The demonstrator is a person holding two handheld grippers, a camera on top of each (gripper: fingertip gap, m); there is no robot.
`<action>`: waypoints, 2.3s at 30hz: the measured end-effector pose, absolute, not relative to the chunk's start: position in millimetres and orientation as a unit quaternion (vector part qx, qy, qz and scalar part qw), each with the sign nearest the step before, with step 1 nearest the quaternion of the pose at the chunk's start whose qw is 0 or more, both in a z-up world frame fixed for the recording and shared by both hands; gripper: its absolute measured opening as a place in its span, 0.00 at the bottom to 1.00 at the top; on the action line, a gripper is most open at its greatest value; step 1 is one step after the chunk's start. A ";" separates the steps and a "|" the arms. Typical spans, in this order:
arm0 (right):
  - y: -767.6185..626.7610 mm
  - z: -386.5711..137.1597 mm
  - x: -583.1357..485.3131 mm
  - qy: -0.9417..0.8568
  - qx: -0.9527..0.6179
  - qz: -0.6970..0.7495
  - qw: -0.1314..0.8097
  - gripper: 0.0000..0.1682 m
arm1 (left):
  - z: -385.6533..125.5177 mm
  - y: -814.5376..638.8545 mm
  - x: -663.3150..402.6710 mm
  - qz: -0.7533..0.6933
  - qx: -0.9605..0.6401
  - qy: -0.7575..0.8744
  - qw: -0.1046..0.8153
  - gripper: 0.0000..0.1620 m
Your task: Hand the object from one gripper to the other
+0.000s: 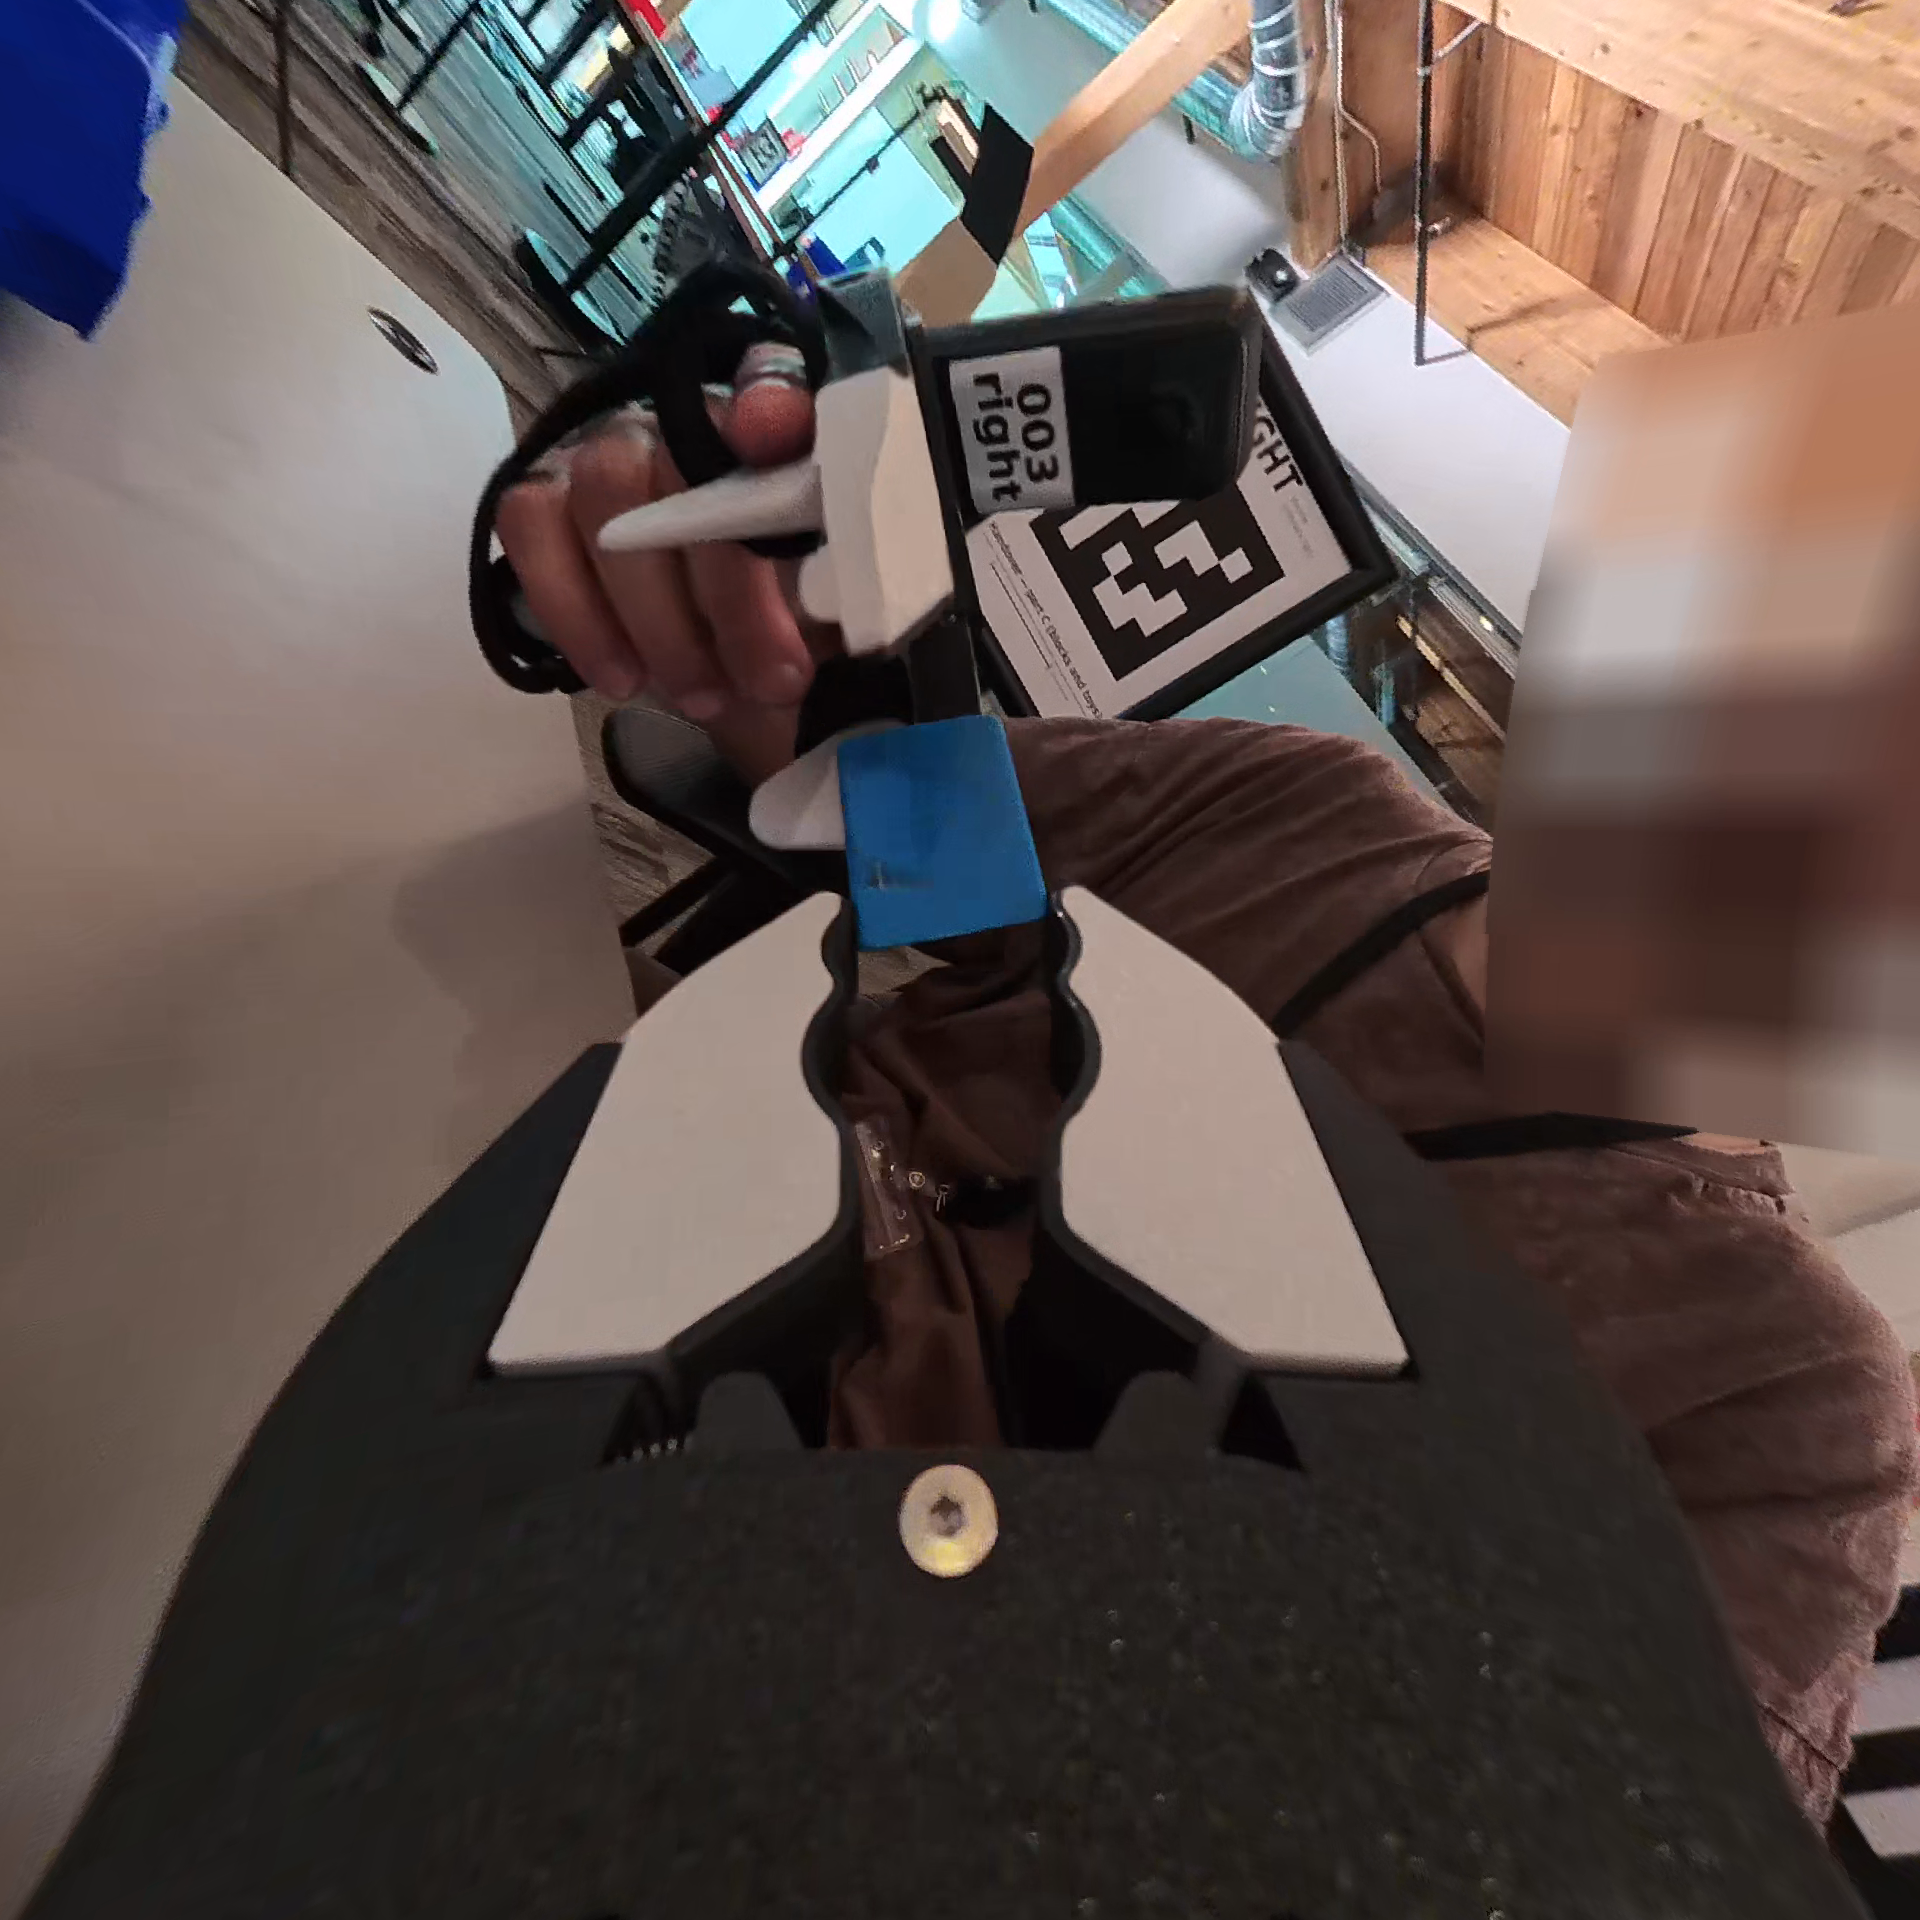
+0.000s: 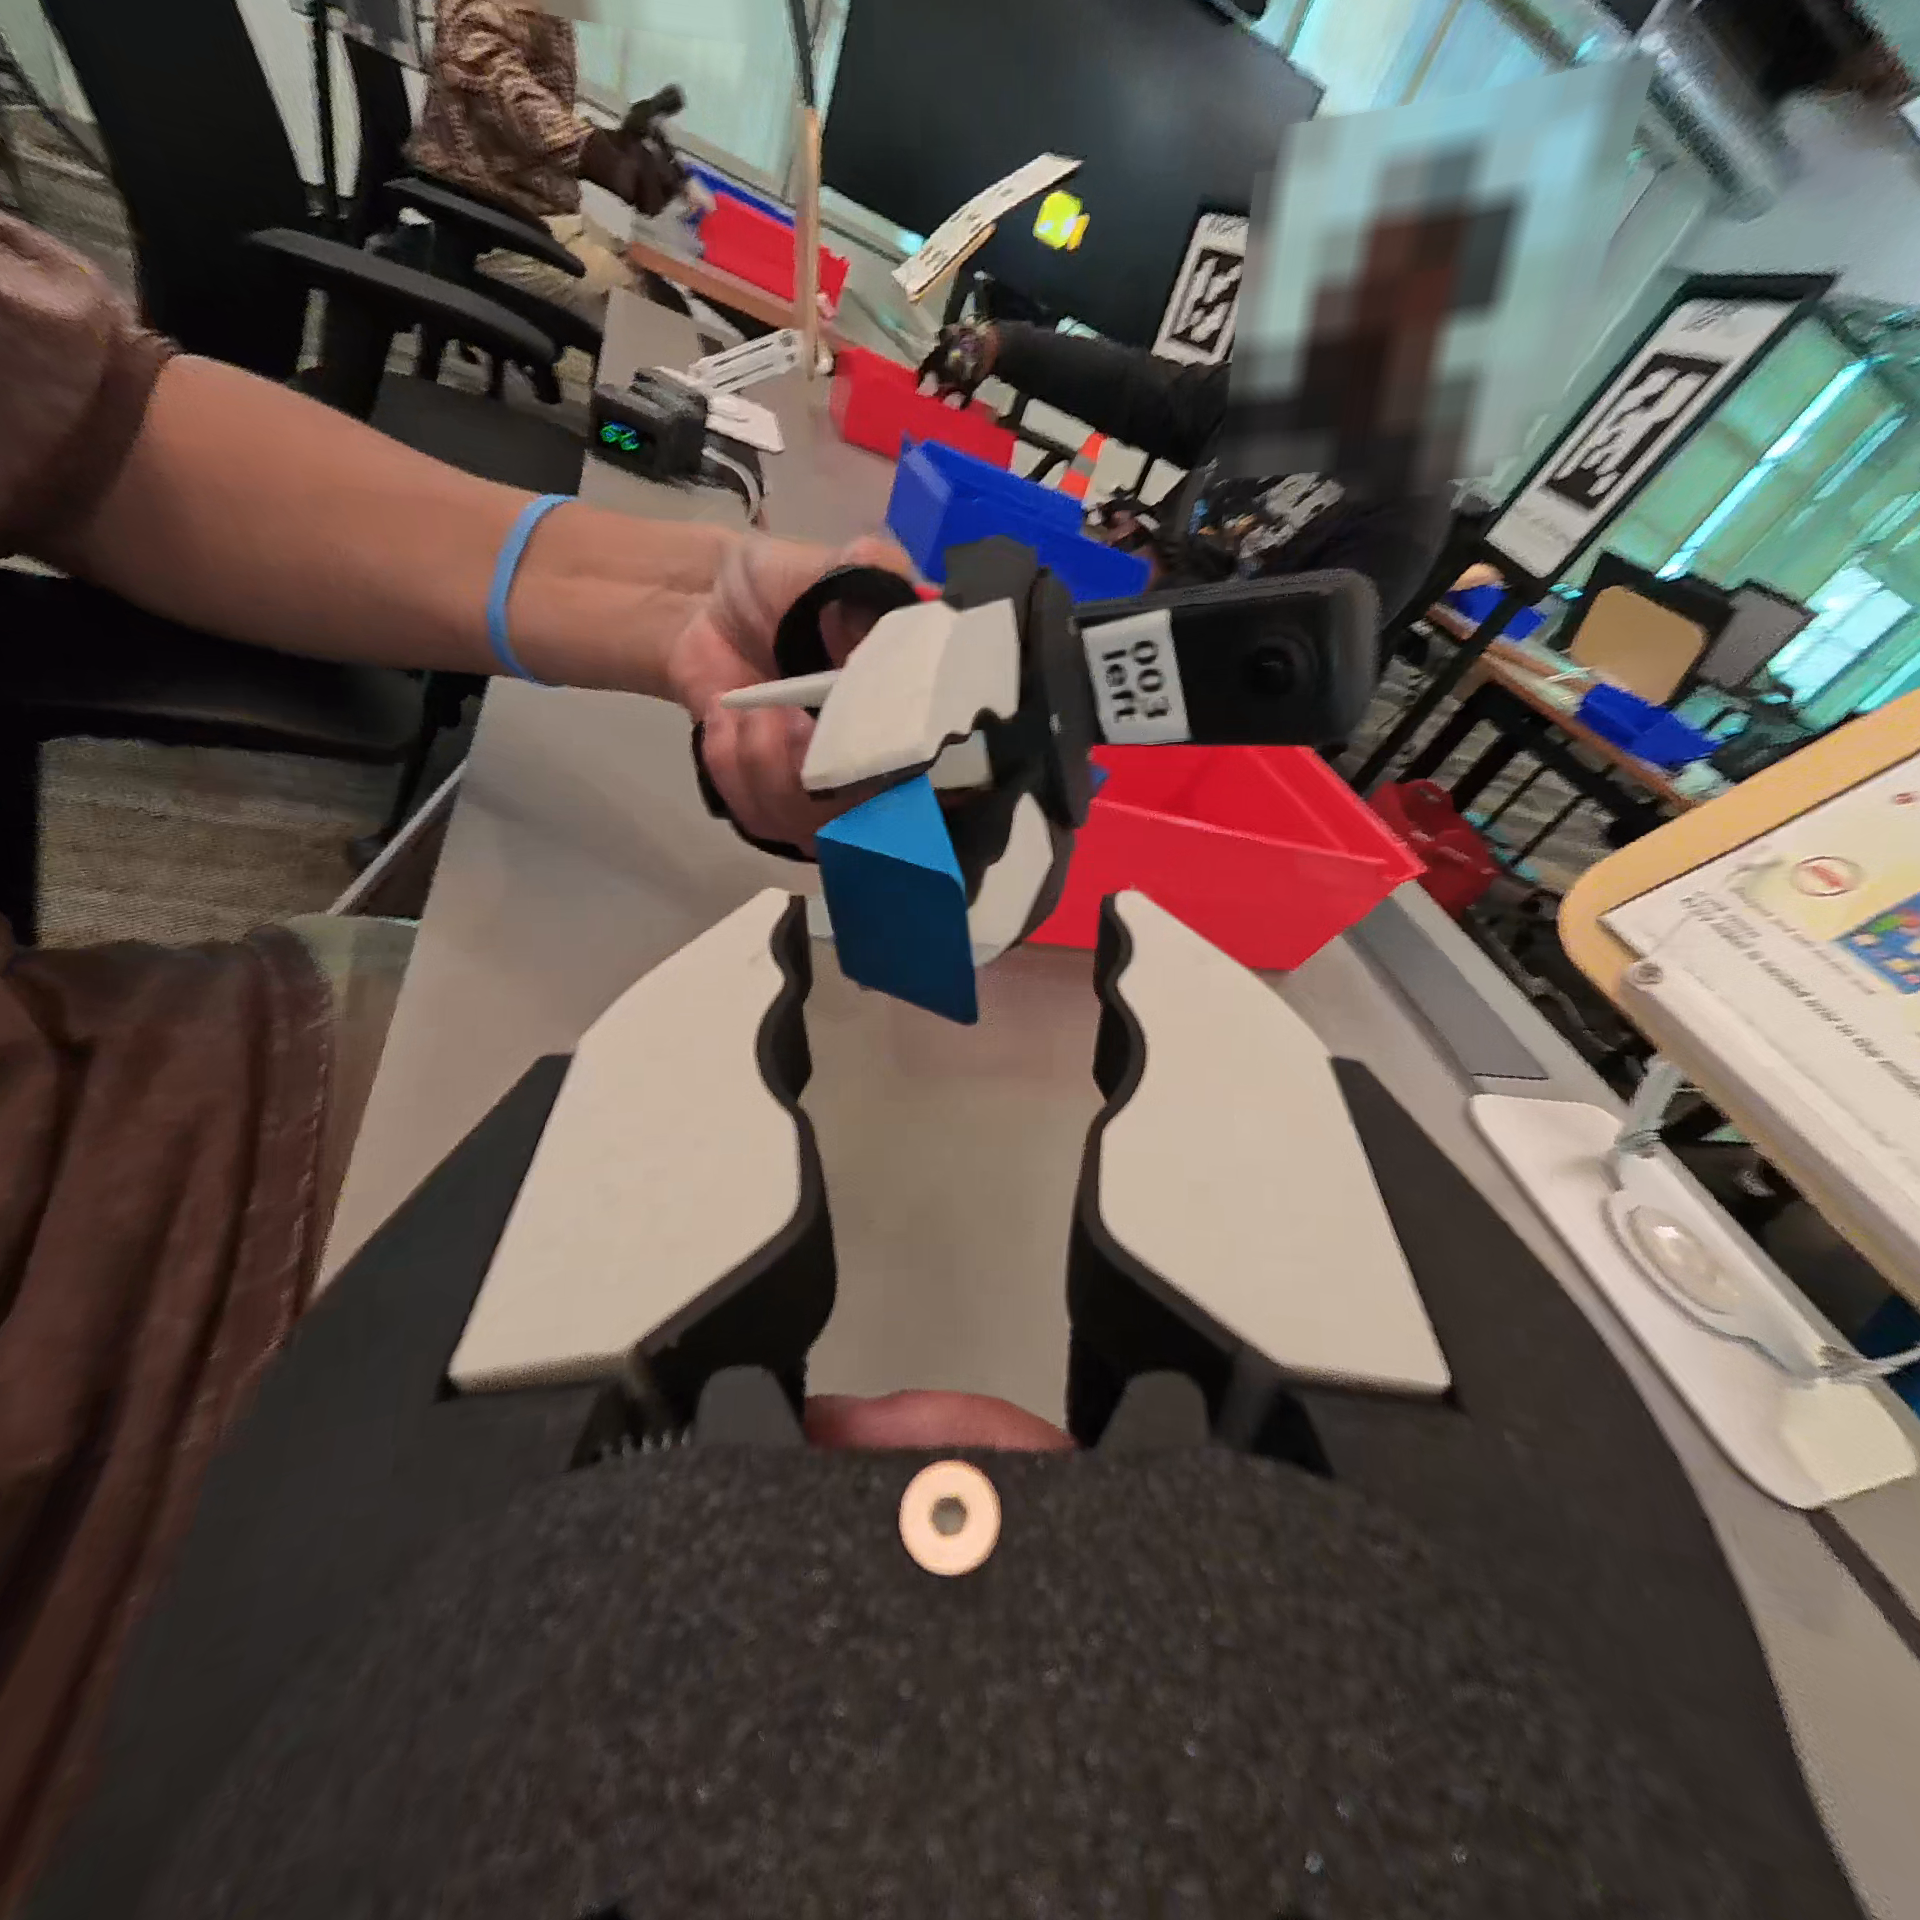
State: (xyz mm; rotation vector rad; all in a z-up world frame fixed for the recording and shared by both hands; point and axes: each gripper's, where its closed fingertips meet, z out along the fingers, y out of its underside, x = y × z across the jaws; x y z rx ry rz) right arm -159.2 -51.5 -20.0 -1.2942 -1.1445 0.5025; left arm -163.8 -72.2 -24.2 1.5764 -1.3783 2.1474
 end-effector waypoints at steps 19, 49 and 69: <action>-42.5 68.4 -48.9 -0.395 -0.606 0.152 0.674 0.14 | -62.0 -74.3 -191.6 0.610 0.645 -0.429 -0.166 0.42; 202.1 -184.4 228.4 -0.017 -0.992 -0.034 0.121 0.15 | -107.9 -87.6 -203.0 0.516 0.684 -0.464 -0.225 0.38; 143.0 -20.2 162.1 -0.037 -0.845 0.256 0.469 0.18 | -107.7 -82.7 -203.7 0.504 0.688 -0.466 -0.235 0.38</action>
